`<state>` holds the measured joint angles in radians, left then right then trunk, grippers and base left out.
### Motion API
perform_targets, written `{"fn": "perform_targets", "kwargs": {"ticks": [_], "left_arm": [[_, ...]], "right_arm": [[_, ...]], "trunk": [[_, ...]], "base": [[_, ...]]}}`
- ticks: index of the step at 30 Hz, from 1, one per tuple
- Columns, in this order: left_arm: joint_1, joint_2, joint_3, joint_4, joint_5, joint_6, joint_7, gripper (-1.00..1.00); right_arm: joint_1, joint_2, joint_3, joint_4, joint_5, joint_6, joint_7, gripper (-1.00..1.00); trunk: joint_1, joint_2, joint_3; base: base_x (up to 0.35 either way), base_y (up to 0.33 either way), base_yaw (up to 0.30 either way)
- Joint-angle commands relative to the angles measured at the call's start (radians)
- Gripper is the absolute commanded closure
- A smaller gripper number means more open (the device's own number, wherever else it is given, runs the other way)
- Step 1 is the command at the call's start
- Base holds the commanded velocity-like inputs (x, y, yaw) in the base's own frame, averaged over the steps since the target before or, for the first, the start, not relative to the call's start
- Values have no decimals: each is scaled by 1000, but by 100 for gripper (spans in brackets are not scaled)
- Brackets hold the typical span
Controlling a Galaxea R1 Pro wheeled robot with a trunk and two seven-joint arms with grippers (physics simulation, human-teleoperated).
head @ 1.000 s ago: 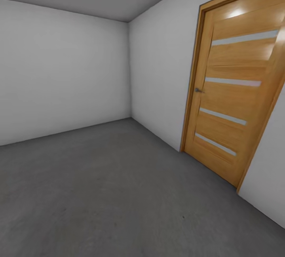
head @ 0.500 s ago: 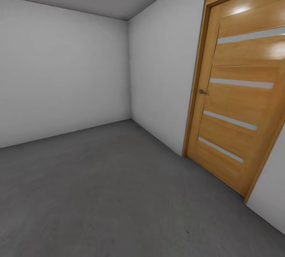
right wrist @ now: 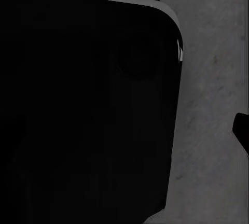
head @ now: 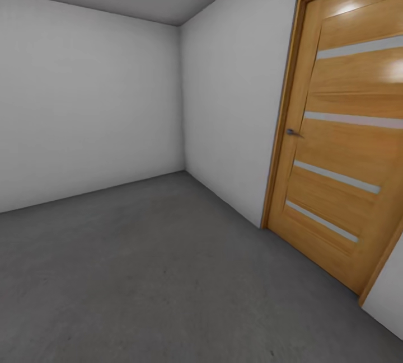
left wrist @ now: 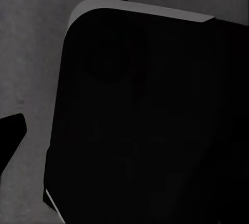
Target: Move the two storage containers from the living room to the garage. In the garage, place one container on the floor and stack the other container on top of it (either order is fine).
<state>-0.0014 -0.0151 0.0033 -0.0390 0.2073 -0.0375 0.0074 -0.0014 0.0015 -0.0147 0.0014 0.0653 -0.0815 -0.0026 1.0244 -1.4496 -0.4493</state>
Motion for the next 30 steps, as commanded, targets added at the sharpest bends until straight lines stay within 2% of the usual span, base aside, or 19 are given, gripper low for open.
{"fn": "perform_targets", "kwargs": {"ticks": [1, 26, 29, 30], "left_arm": [[0, 0, 0, 0, 6, -2, 1, -100], [0, -1, 0, 0, 6, -4, 1, -100], [0, 0, 0, -1, 6, -4, 1, -100], [0, 0, 0, -1, 6, -4, 1, -100]], "right_arm": [[0, 0, -2, 0, 7, -3, 0, -100], [0, 1, -3, 0, 5, -3, -1, -100], [0, 5, -3, 0, 7, -1, -2, -100], [0, 19, -6, 0, 2, -1, 2, -100]], "trunk": [[1, 0, -1], [1, 0, -1], [1, 0, -1], [1, 0, -1]], "base": [[324, 0, 0], [307, 0, 0], [265, 0, 0], [264, 0, 0]]}}
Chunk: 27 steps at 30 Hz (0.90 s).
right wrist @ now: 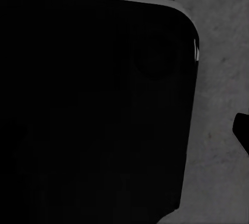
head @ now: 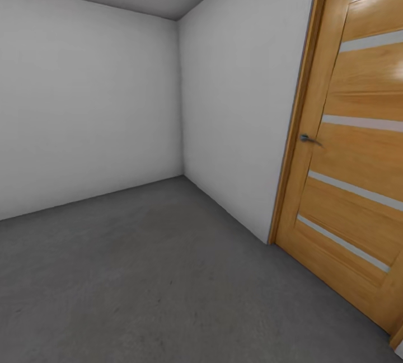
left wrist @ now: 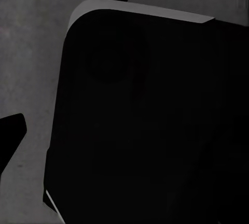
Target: Move the two storage containers from the living room to the garage. In the garage, place one container on the floor and stack the other container on top of it (either order is fine).
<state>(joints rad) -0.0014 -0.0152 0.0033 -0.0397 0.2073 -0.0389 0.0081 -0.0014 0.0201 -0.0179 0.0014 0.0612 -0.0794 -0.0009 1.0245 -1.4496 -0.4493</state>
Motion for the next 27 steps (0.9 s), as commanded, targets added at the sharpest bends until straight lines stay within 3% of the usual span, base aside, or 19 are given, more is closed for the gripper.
{"fn": "perform_targets", "kwargs": {"ticks": [1, 4, 16, 27], "left_arm": [[0, 0, 0, 0, 6, -2, 1, -100], [0, 0, 0, 1, 6, -2, 1, -100], [0, 0, 0, 0, 6, -2, 0, -100], [0, 0, 0, 0, 6, -2, 0, -100]], "right_arm": [[0, 15, -2, 0, 8, -4, 0, -100], [0, 33, -3, 0, 7, -5, -1, -100], [0, 34, 4, 0, 11, -4, 0, -100], [0, 34, 1, 0, 1, -2, 7, -100]], "trunk": [[0, 0, -1], [0, 0, -1], [0, 0, 0], [0, 0, 8]], "base": [[264, 0, 0], [264, 0, 0], [264, 0, -7], [263, 0, -186]]}}
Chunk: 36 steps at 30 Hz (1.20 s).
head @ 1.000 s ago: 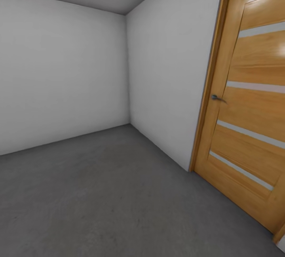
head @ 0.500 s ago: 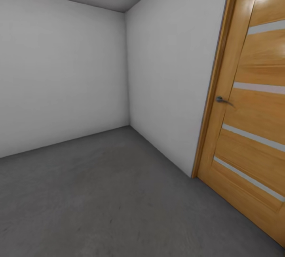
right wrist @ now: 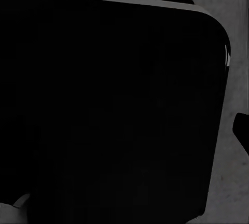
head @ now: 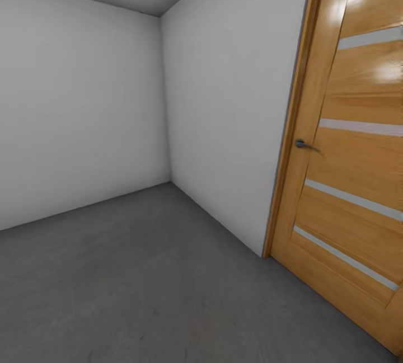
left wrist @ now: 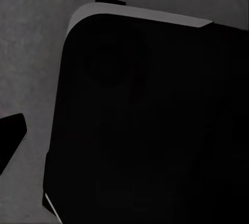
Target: Move the two storage containers from the living room to the garage. In the garage, place one container on the floor and stack the other container on top of it (either order is fine).
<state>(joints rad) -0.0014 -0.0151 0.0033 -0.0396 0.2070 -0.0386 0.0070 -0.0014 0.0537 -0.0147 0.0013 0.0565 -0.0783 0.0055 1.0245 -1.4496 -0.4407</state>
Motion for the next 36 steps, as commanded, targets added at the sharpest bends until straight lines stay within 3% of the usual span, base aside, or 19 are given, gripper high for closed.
{"fn": "perform_targets", "kwargs": {"ticks": [1, 13, 36], "left_arm": [[0, 0, 0, 0, 6, -3, 1, -100], [0, 0, -1, 0, 5, -3, 1, -100], [0, 1, 0, 0, 6, -3, 1, -100]], "right_arm": [[0, 0, -2, 0, 6, -3, 1, -100], [0, -1, -6, 0, 2, -3, 1, -100], [0, -2, -7, 0, 2, -3, 1, -100]], "trunk": [[0, 0, 0], [0, 0, 9], [0, 0, 24]], "base": [[263, 0, -224], [211, 0, -241], [13, 0, -248]]}}
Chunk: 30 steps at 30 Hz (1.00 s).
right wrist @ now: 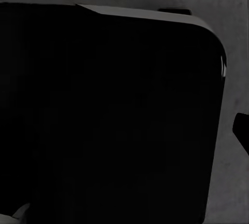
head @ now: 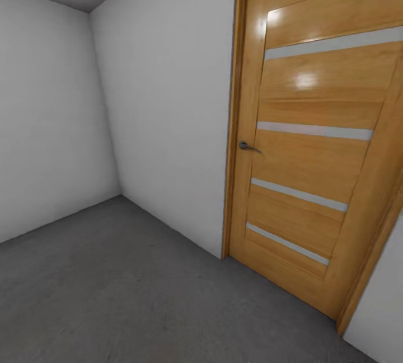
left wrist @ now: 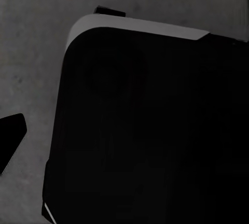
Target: Move the two storage containers from the living room to the garage. In the garage, place one container on the floor and stack the other container on top of it (either order is fine).
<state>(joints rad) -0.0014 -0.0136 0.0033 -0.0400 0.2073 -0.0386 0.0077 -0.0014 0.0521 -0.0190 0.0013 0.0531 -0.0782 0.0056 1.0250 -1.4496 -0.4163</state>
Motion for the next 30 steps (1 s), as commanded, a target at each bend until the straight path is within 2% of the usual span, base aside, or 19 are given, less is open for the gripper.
{"fn": "perform_targets", "kwargs": {"ticks": [1, 30], "left_arm": [[0, 0, 0, 0, 6, -3, 1, -100], [0, -2, 0, 0, 4, -3, 0, -100]], "right_arm": [[0, 0, -3, 0, 5, -3, 1, -100], [0, 0, -3, 0, 5, -3, 1, -100]], "trunk": [[0, 0, 0], [0, 0, 18]], "base": [[0, 0, -249], [0, 0, -249]]}}
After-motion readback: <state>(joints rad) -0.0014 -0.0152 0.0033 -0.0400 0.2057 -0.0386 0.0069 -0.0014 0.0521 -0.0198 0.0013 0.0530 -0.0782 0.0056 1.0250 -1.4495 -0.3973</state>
